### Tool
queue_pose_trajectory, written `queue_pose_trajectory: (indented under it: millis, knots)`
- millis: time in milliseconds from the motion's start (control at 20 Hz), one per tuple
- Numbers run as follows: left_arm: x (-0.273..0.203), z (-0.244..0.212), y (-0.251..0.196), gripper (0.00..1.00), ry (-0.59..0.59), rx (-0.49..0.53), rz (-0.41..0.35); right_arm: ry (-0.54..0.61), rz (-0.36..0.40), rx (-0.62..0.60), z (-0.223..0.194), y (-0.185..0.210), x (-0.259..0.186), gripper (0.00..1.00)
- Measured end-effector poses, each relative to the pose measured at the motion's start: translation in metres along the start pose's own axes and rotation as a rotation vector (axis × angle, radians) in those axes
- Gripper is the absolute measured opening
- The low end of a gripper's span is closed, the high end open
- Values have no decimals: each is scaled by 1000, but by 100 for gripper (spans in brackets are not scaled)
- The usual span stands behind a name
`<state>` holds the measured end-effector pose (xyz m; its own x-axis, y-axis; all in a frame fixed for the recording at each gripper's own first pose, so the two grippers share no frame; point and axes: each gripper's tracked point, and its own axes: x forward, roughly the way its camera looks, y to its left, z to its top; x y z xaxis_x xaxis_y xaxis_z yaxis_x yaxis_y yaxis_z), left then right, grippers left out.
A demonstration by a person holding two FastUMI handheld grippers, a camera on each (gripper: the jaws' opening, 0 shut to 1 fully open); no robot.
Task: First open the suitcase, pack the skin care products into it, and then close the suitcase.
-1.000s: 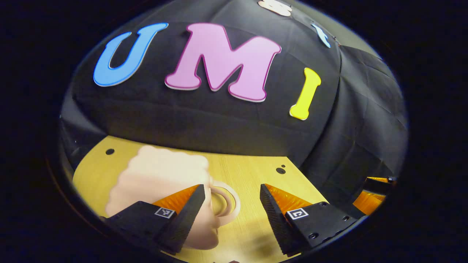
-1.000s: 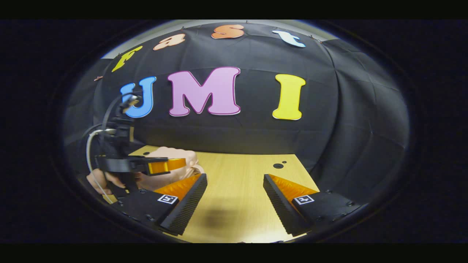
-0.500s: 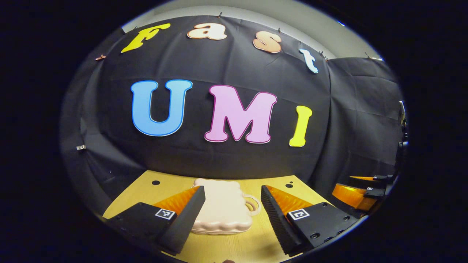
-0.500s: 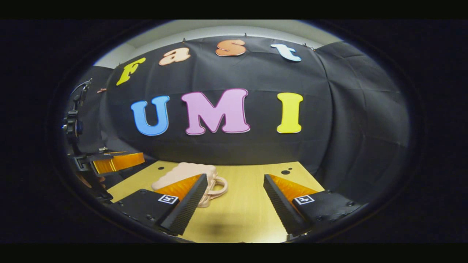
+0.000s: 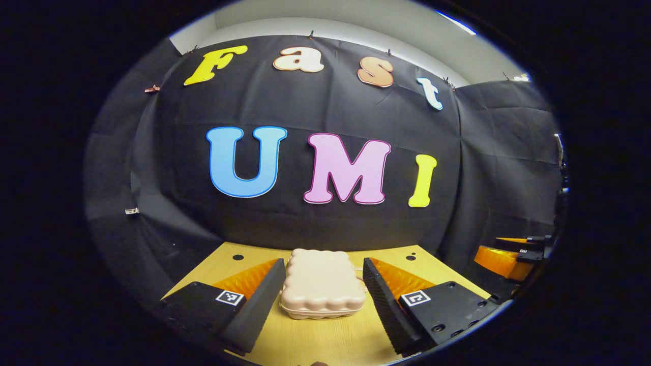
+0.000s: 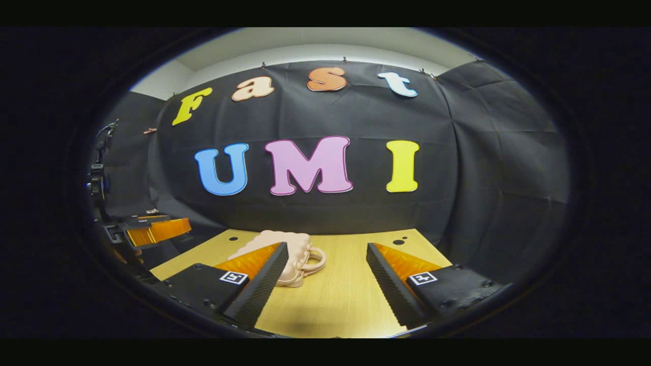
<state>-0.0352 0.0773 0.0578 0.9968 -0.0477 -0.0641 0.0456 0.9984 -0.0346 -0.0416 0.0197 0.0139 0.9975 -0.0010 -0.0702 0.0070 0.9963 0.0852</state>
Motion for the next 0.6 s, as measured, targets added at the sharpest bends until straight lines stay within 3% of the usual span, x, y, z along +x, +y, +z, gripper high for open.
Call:
queue_pose_trajectory:
  millis: [600]
  knots:
    - [-7, -17, -15, 96, 37, 9, -51, 12, -24, 17, -10, 2, -13, 99]
